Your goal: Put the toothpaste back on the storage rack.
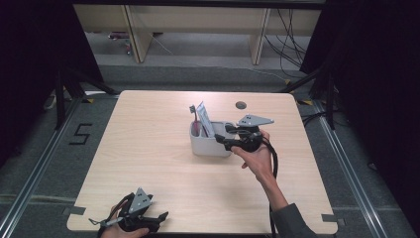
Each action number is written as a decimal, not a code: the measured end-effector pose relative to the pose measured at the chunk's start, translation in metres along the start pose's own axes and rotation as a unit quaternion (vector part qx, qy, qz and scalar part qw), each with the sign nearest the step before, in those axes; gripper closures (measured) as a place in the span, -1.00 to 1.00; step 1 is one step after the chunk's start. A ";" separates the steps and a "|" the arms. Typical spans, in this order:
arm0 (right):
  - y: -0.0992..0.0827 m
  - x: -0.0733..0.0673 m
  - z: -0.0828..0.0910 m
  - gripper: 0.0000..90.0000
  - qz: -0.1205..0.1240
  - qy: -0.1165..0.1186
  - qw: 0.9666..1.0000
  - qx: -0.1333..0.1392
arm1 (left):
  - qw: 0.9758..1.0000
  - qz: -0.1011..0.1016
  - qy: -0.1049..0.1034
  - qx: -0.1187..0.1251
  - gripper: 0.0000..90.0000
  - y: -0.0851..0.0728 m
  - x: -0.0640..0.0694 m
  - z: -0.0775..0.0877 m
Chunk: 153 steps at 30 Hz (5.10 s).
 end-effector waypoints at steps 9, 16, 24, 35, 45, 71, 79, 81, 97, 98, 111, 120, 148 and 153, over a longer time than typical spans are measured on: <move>-0.014 -0.004 0.004 -0.19 0.004 -0.001 1.000 -0.018 | 1.000 0.008 0.002 0.005 -0.53 0.001 0.001 0.000; -0.024 -0.005 0.007 -0.27 -0.008 -0.002 1.000 -0.027 | 1.000 0.009 0.000 0.006 -0.53 0.003 0.001 -0.001; -0.033 -0.010 0.008 -0.29 -0.003 0.008 0.999 -0.035 | 1.000 0.010 0.001 0.005 -0.53 0.002 0.000 0.000; -0.046 -0.020 0.015 -0.35 0.007 0.007 0.999 -0.050 | 1.000 0.008 0.003 0.004 -0.53 0.002 0.000 0.000; -0.057 -0.022 0.023 -0.37 0.009 0.012 0.998 -0.060 | 1.000 0.007 0.004 0.004 -0.53 0.002 0.000 0.000; -0.098 -0.011 0.054 -0.43 -0.015 -0.009 0.998 -0.061 | 1.000 0.005 0.006 0.006 -0.52 0.001 0.001 0.000; -0.110 -0.009 0.059 -0.48 -0.011 -0.008 0.998 -0.069 | 1.000 0.005 0.005 0.004 -0.53 0.001 0.001 0.001; -0.112 -0.011 0.061 -0.51 -0.027 -0.009 0.997 -0.075 | 1.000 0.005 0.005 0.004 -0.53 0.001 0.001 0.001; -0.129 -0.007 0.071 -0.64 -0.023 -0.017 0.996 -0.081 | 1.000 0.004 0.006 0.004 -0.53 0.000 0.001 0.000; -0.130 -0.009 0.071 -0.64 -0.034 -0.018 0.996 -0.086 | 1.000 0.004 0.006 0.004 -0.53 0.000 0.001 0.001; -0.141 -0.007 0.075 -0.64 -0.023 -0.017 0.995 -0.095 | 1.000 0.004 0.006 0.003 -0.53 0.000 0.001 0.000; -0.146 -0.004 0.080 -0.64 -0.014 -0.016 0.996 -0.092 | 1.000 0.003 0.006 0.002 -0.53 0.000 0.001 0.000; -0.177 -0.010 0.102 -0.64 -0.061 -0.021 0.988 -0.139 | 1.000 0.007 0.008 0.005 -0.53 0.000 0.001 0.000; -0.180 -0.007 0.105 -0.64 -0.043 -0.025 0.989 -0.140 | 1.000 0.003 0.007 0.002 -0.53 -0.001 0.001 0.000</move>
Point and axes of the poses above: each handheld gripper's, and its own axes: z roughly backward along the jaws, y roughly out of its top, x roughly to its right, the point moved 6 cm from there along -z, roughly forward along the jaws, and after that the axes turned 12 degrees about -z, right-handed, at the moved point
